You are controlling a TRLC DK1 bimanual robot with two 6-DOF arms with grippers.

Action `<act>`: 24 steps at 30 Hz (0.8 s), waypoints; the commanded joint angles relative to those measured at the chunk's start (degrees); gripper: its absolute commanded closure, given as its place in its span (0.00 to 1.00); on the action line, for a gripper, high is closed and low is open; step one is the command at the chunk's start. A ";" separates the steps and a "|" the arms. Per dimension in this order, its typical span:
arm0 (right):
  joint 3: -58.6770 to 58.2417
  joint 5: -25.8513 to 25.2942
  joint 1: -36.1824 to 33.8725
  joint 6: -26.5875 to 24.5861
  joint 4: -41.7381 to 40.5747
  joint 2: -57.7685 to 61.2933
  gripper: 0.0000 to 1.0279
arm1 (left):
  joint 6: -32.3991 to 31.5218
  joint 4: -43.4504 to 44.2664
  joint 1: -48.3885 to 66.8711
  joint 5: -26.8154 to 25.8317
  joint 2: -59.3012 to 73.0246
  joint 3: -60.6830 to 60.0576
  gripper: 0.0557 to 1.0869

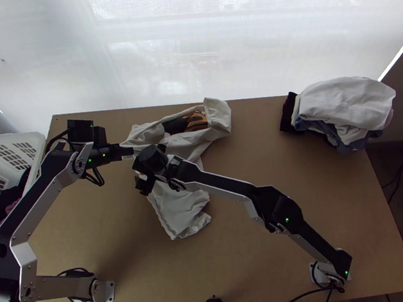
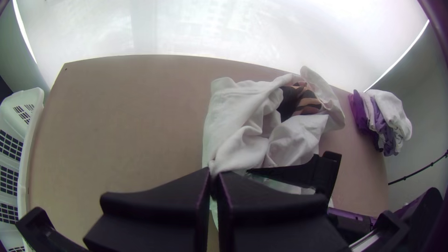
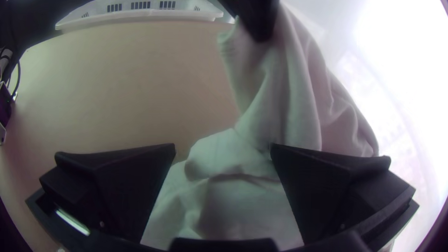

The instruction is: Fold the t-shirt

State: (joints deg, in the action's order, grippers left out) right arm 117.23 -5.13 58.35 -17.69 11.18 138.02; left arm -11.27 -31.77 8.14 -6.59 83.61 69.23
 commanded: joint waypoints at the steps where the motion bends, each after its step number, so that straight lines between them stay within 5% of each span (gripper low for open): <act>1: -1.21 -0.85 -0.95 -1.29 0.77 -0.29 0.18 | -0.07 0.30 0.03 0.00 0.32 0.64 0.97; 9: -2.09 -1.91 -1.75 -1.82 0.77 -1.52 0.96 | -0.07 0.04 -0.23 0.00 0.32 1.26 0.97; 24: -10.27 -3.49 -5.70 0.99 2.53 -19.28 0.97 | -0.33 -0.05 -1.81 0.00 -1.17 0.03 0.97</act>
State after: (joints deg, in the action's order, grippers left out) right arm 111.33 -8.19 55.40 -18.65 12.32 128.38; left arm -11.38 -31.79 7.20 -6.59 83.29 70.11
